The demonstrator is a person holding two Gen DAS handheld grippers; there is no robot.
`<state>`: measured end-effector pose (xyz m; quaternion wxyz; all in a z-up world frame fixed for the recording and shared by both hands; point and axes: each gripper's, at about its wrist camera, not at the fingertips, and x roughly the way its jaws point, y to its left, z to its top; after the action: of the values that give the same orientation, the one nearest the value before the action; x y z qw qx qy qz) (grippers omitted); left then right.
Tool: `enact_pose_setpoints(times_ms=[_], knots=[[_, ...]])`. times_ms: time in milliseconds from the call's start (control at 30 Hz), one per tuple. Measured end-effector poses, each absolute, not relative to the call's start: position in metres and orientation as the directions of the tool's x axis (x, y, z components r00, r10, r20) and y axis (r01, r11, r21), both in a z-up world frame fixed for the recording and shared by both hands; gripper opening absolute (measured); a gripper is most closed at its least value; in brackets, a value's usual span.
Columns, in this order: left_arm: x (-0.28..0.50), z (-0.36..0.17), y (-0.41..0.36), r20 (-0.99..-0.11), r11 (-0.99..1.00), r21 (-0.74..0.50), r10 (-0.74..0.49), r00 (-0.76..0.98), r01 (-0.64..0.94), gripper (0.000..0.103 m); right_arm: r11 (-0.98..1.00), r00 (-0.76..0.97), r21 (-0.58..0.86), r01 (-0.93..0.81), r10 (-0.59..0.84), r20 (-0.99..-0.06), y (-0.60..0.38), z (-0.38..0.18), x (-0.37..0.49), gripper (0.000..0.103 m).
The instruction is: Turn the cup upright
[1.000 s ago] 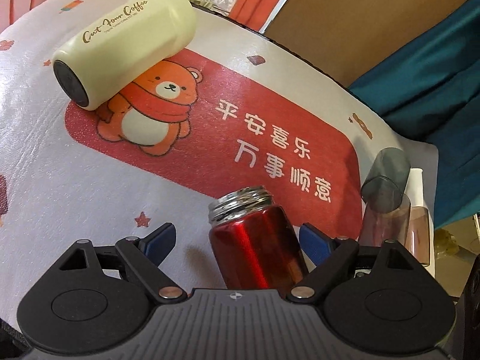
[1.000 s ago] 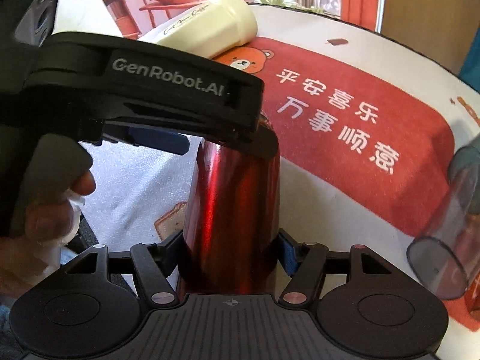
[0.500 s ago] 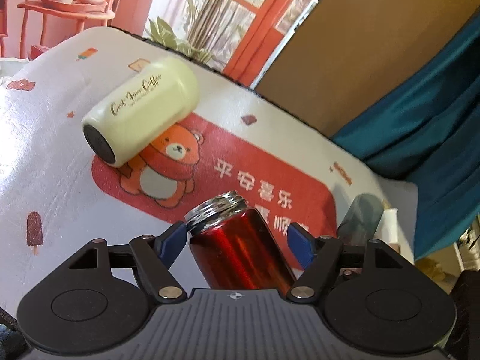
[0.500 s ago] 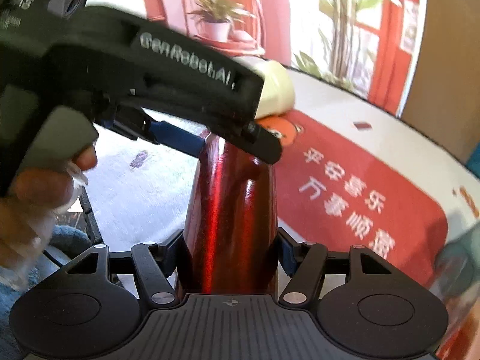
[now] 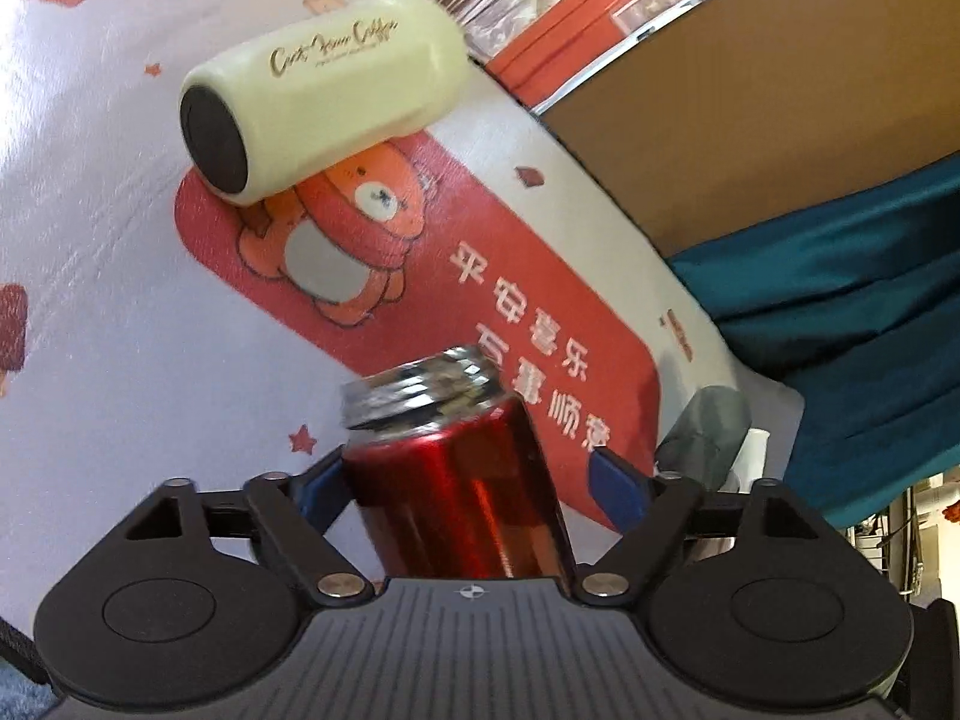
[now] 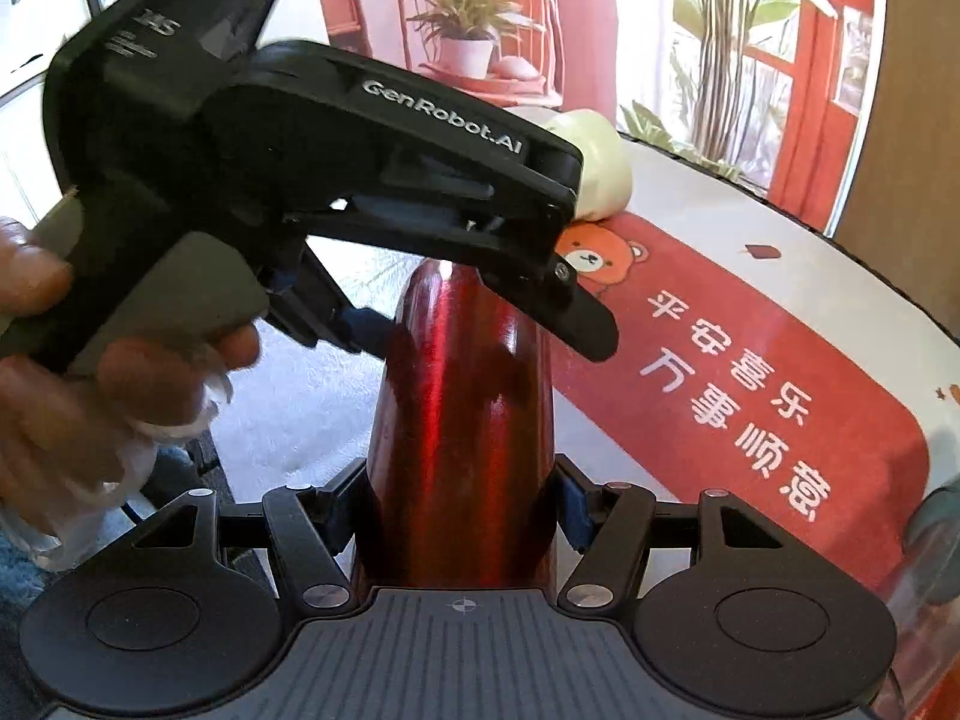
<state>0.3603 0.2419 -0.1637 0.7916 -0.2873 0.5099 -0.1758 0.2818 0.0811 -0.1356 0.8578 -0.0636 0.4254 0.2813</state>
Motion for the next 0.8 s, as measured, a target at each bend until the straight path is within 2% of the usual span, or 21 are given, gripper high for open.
enact_pose_setpoints(times_ms=[67,100,267,467,800], knots=[[0.361,-0.159,0.246,-0.683,0.757,-0.654,-0.588,0.433,-0.004,0.066,0.840,0.486,0.125,-0.529,0.420,-0.766,0.077,-0.136,0.284,0.059],[0.361,-0.154,0.246,-0.665,0.747,-0.664,-0.604,0.439,0.022,0.065,0.841,0.491,0.120,-0.528,0.418,-0.765,0.074,-0.136,0.284,0.059],[0.355,-0.123,0.231,-0.658,0.795,-0.592,-0.572,0.491,0.133,0.066,0.835,0.530,0.078,-0.545,0.415,-0.739,0.070,-0.125,0.285,0.059],[0.340,-0.079,0.221,-0.590,0.800,-0.546,-0.577,0.564,0.248,0.065,0.834,0.581,0.044,-0.551,0.421,-0.697,0.063,-0.109,0.292,0.059],[0.336,-0.061,0.203,-0.563,0.814,-0.502,-0.564,0.603,0.292,0.066,0.858,0.664,0.002,-0.513,0.398,-0.633,0.060,-0.111,0.304,0.059]])
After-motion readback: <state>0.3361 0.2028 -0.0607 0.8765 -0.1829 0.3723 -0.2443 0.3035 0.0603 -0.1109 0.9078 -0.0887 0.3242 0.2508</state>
